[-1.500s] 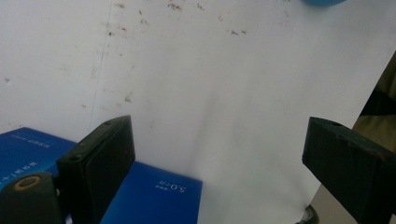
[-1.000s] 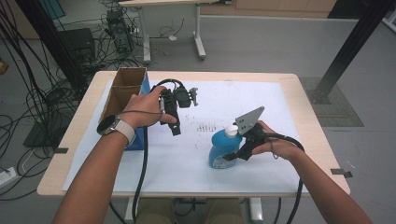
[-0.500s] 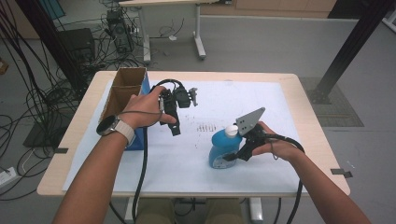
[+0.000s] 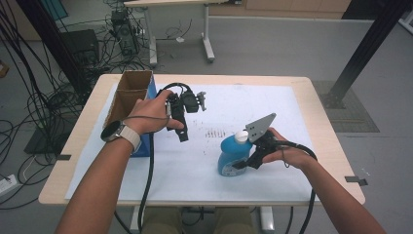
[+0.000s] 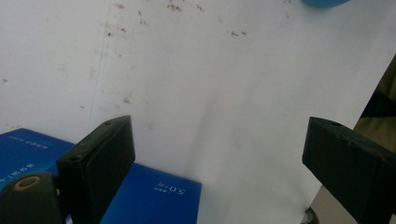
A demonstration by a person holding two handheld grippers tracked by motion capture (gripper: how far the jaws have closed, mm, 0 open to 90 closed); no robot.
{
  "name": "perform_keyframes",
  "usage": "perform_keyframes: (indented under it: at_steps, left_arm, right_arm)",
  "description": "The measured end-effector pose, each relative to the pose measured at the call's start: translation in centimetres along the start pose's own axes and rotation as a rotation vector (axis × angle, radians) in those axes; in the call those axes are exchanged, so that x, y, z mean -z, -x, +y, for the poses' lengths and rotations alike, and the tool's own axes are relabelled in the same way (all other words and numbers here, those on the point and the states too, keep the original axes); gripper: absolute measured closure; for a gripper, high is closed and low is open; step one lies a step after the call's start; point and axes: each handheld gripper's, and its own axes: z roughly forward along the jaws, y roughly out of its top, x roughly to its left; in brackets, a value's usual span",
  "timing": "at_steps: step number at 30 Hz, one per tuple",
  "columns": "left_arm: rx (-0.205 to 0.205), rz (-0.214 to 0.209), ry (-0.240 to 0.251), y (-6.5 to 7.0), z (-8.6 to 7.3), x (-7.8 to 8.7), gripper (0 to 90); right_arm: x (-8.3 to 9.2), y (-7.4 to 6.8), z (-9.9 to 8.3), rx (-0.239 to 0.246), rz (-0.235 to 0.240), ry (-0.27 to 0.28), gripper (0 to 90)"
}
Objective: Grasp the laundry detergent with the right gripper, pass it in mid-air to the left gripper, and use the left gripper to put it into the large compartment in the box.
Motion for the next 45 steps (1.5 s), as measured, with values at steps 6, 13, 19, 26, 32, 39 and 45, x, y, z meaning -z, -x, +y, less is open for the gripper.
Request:
perform_keyframes:
  at_steps: [6,13,19,26,32,39,45]
  left_arm:
    - [0.001,0.001,0.001,0.03,0.00,0.00,9.7]
    - [0.002,0.001,0.000,0.03,-0.02,-0.03,9.7]
    - [0.002,0.001,0.000,-0.01,-0.08,-0.01,9.8]
    - [0.000,0.001,0.000,-0.01,-0.08,-0.02,9.7]
    - [0.000,-0.004,-0.006,0.00,-0.12,-0.19,9.8]
    - [0.007,-0.007,-0.005,-0.02,-0.43,-0.45,9.8]
    - [0.005,-0.007,-0.002,-0.07,-0.50,-0.40,9.8]
  right_arm:
    - [-0.14,-0.01,-0.14,-0.001,-0.002,0.004,26.6]
    - [-0.18,-0.07,-0.19,0.005,-0.002,0.016,28.1]
    - [-0.17,-0.06,-0.26,0.007,0.005,0.024,31.0]
    - [-0.20,-0.03,-0.26,0.012,0.012,0.027,34.0]
    - [-0.20,-0.01,-0.22,0.015,0.018,0.035,37.6]
    - [-0.24,0.06,-0.38,0.023,0.019,0.046,42.3]
    - [-0.24,0.03,-0.33,0.030,0.016,0.043,42.7]
